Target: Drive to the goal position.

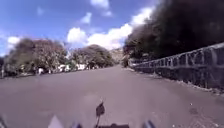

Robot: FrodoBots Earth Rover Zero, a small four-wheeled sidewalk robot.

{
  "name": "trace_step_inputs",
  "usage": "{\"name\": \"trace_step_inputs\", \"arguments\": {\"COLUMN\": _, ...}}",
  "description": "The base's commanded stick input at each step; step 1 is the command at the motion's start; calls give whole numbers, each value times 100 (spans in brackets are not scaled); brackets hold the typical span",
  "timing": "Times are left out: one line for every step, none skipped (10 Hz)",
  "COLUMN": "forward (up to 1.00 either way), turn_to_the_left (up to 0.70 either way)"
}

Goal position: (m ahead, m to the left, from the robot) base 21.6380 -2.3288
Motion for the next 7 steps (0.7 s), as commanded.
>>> {"name": "trace_step_inputs", "arguments": {"forward": 70, "turn_to_the_left": -25}}
{"name": "trace_step_inputs", "arguments": {"forward": 70, "turn_to_the_left": -35}}
{"name": "trace_step_inputs", "arguments": {"forward": 70, "turn_to_the_left": -35}}
{"name": "trace_step_inputs", "arguments": {"forward": 70, "turn_to_the_left": -35}}
{"name": "trace_step_inputs", "arguments": {"forward": 70, "turn_to_the_left": -33}}
{"name": "trace_step_inputs", "arguments": {"forward": 70, "turn_to_the_left": -30}}
{"name": "trace_step_inputs", "arguments": {"forward": 70, "turn_to_the_left": -9}}
